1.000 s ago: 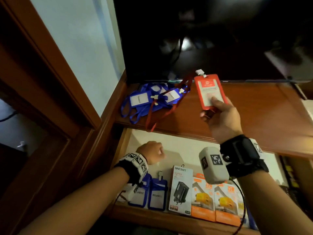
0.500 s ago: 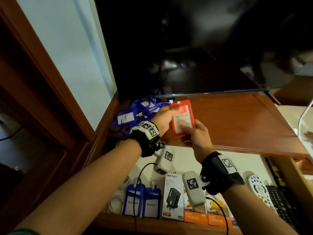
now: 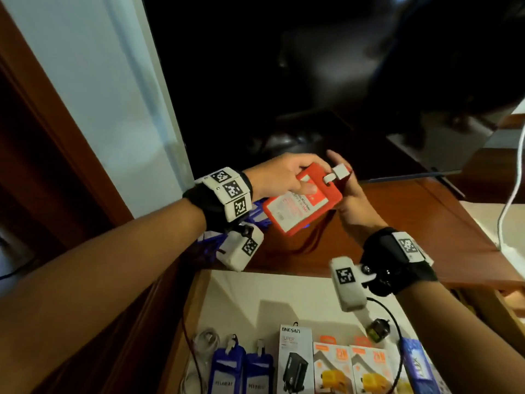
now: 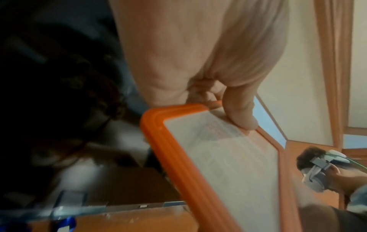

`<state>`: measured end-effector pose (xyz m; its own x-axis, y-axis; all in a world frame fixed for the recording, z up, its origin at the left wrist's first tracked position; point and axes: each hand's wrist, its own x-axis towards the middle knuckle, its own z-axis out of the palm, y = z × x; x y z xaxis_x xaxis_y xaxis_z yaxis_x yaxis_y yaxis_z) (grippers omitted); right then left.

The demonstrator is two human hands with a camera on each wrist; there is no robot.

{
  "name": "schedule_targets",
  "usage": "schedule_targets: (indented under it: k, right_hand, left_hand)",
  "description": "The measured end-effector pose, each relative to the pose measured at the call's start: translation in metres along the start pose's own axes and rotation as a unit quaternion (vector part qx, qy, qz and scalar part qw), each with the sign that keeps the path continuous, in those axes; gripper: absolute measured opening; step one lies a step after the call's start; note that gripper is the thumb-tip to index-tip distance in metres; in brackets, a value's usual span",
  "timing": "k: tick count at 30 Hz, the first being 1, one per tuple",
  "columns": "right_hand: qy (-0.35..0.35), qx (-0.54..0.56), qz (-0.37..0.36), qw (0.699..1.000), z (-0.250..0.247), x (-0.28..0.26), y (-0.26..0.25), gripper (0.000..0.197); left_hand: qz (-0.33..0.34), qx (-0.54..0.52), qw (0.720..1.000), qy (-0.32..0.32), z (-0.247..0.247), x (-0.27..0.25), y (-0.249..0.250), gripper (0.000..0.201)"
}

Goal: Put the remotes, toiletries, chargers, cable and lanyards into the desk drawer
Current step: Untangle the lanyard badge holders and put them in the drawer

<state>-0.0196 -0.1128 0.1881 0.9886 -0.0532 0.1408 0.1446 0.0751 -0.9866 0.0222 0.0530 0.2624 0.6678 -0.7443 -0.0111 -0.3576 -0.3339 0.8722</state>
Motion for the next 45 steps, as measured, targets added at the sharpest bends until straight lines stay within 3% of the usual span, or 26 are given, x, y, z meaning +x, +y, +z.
schedule_targets:
  k: [4, 5, 8, 12, 13, 17, 19, 23, 27, 29, 33, 35, 37, 38, 41, 45]
  right_hand:
    - [-0.052, -0.053, 0.023, 0.997, 0.006, 0.008, -0.010, 0.010]
    - [-0.050, -0.050, 0.021, 0.997, 0.008, 0.005, -0.011, 0.006]
    - [-0.027, -0.032, 0.026, 0.999, 0.004, -0.013, -0.005, 0.022]
    - [-0.077, -0.003, 0.019, 0.997, -0.007, -0.050, 0.009, 0.009]
    - [-0.082, 0.018, 0.030, 0.996, -0.008, -0.059, 0.014, 0.013]
    - [-0.056, 0.086, 0.106, 0.989, 0.002, -0.089, 0.038, 0.026]
    - [-0.046, 0.068, 0.138, 0.987, 0.011, -0.104, 0.050, 0.017]
    - [-0.077, 0.010, 0.148, 0.986, 0.031, -0.134, 0.064, 0.016]
    - [-0.092, -0.048, 0.142, 0.984, 0.040, -0.155, 0.078, 0.023]
    - [-0.097, -0.067, 0.158, 0.980, 0.037, -0.162, 0.079, 0.023]
    - [-0.149, -0.043, 0.226, 0.962, 0.022, -0.161, 0.067, 0.018]
    - [-0.192, -0.072, 0.258, 0.944, 0.015, -0.155, 0.055, 0.014]
    - [-0.224, -0.106, 0.269, 0.931, 0.010, -0.148, 0.050, 0.012]
    - [-0.236, -0.126, 0.268, 0.925, 0.008, -0.146, 0.049, 0.016]
    - [-0.258, -0.158, 0.269, 0.914, 0.013, -0.139, 0.044, 0.032]
    - [-0.209, -0.119, 0.233, 0.942, 0.023, -0.136, 0.049, 0.028]
  left_hand:
    - [0.009, 0.036, 0.999, -0.015, -0.012, -0.012, 0.025, 0.037]
    - [0.010, 0.029, 1.000, -0.002, -0.015, -0.017, 0.027, 0.036]
    - [0.008, -0.055, 0.997, 0.046, -0.019, -0.034, 0.023, 0.035]
    - [-0.011, -0.150, 0.980, 0.129, 0.001, -0.059, -0.012, 0.035]
    - [-0.016, -0.181, 0.971, 0.156, 0.010, -0.064, -0.025, 0.035]
    - [-0.055, -0.311, 0.912, 0.262, 0.063, -0.076, -0.066, 0.035]
    - [-0.081, -0.383, 0.867, 0.307, 0.090, -0.082, -0.074, 0.033]
    - [-0.113, -0.470, 0.793, 0.371, 0.136, -0.095, -0.077, 0.028]
    - [-0.122, -0.501, 0.748, 0.418, 0.168, -0.110, -0.083, 0.031]
    - [-0.149, -0.477, 0.762, 0.413, 0.173, -0.118, -0.091, 0.034]
    - [-0.158, -0.372, 0.835, 0.374, 0.160, -0.136, -0.106, 0.054]
    - [-0.130, -0.296, 0.898, 0.299, 0.145, -0.144, -0.111, 0.067]
    - [-0.123, -0.186, 0.957, 0.185, 0.129, -0.149, -0.110, 0.057]
    - [-0.132, -0.132, 0.974, 0.130, 0.122, -0.150, -0.109, 0.046]
    - [-0.156, -0.086, 0.983, 0.044, 0.116, -0.153, -0.104, 0.023]
    - [-0.165, -0.147, 0.973, 0.070, 0.117, -0.162, -0.118, 0.016]
